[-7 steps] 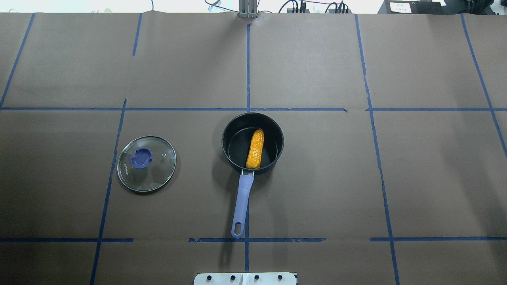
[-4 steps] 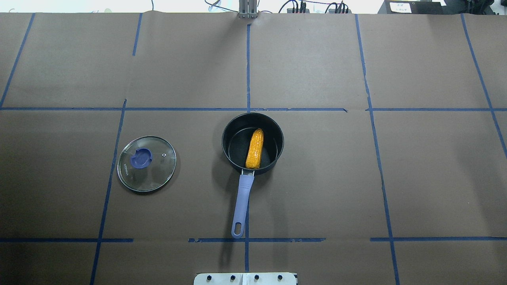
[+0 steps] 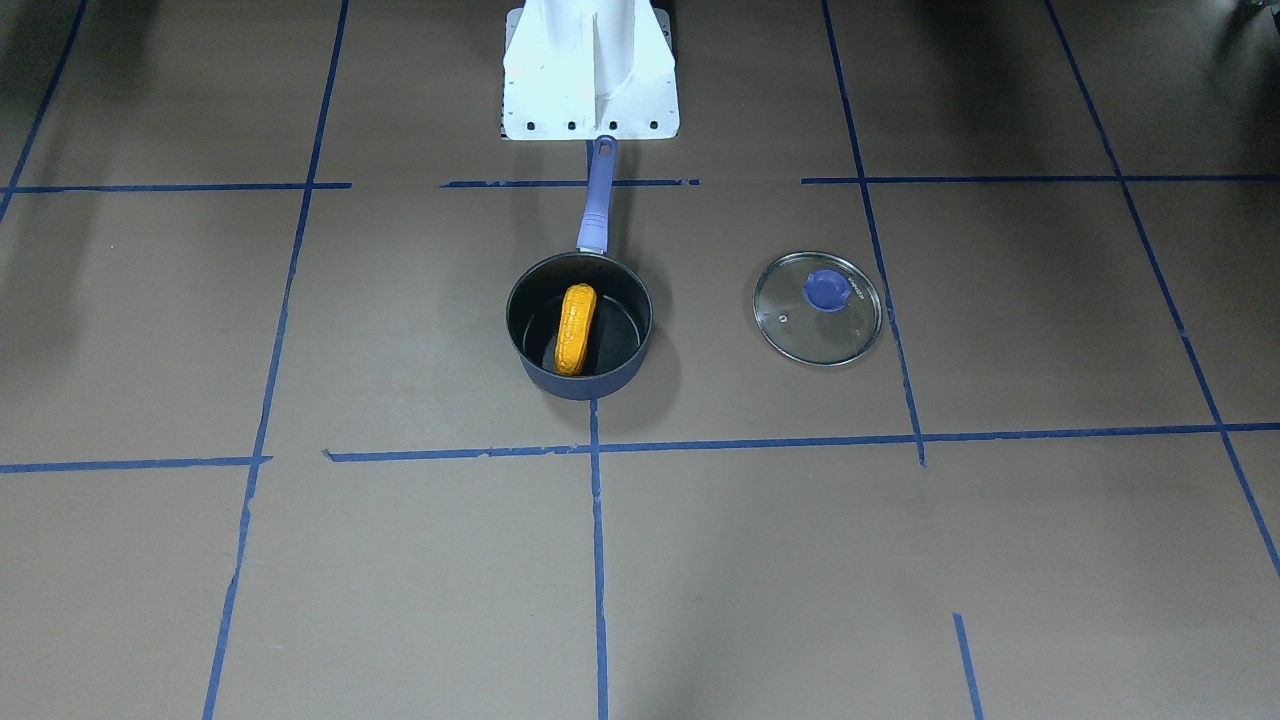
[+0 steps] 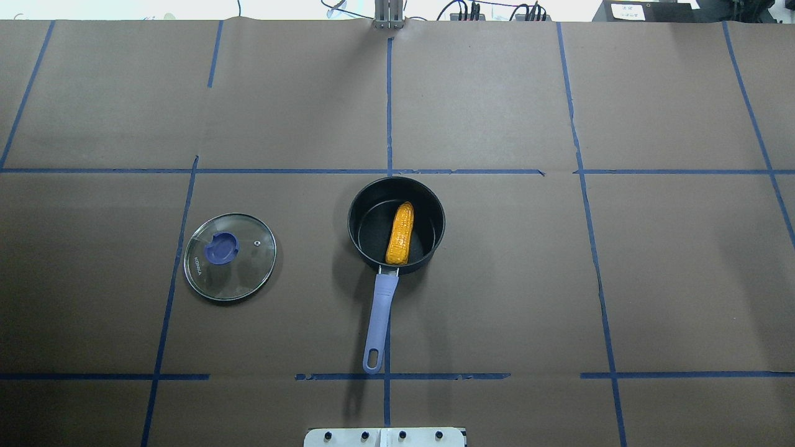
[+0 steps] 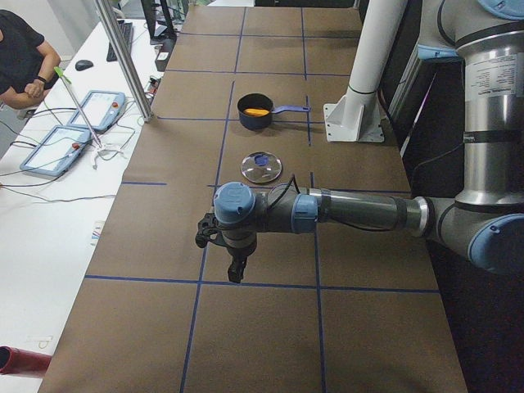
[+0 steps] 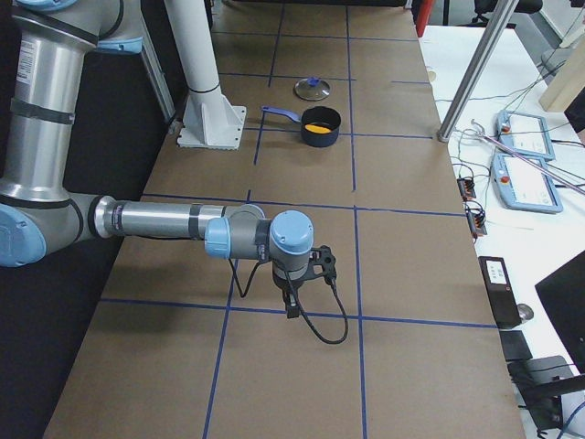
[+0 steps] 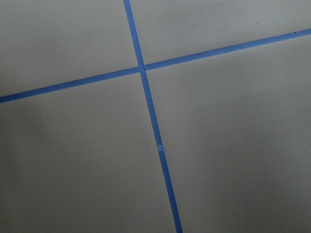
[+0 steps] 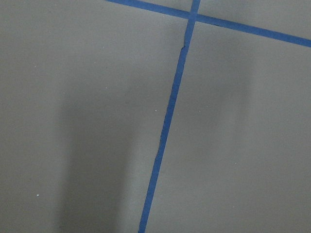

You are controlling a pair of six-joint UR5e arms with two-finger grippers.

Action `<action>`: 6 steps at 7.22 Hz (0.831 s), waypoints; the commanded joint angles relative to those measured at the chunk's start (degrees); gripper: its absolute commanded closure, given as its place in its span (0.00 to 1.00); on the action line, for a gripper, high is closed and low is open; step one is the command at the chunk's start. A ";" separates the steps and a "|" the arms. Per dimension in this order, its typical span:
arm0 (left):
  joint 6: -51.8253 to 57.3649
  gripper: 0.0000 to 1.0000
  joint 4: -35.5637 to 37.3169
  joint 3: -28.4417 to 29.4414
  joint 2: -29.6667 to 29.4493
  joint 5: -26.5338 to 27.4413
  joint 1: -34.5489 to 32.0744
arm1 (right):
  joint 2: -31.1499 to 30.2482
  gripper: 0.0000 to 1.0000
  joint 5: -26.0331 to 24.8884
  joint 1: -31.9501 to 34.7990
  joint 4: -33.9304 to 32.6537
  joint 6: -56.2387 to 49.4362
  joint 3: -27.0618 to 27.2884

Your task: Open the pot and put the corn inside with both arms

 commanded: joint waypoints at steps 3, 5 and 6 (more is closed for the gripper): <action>0.03 0.00 -0.31 -0.49 0.71 0.43 -0.06 | -1.95 0.00 1.14 0.62 0.27 -2.29 1.16; -0.48 0.00 -0.22 -0.84 0.36 0.17 -0.06 | -1.42 0.00 0.62 0.53 0.19 -2.38 0.20; -0.49 0.00 -0.22 0.11 -0.16 0.16 0.02 | -1.42 0.00 0.62 0.53 0.19 -2.46 -0.24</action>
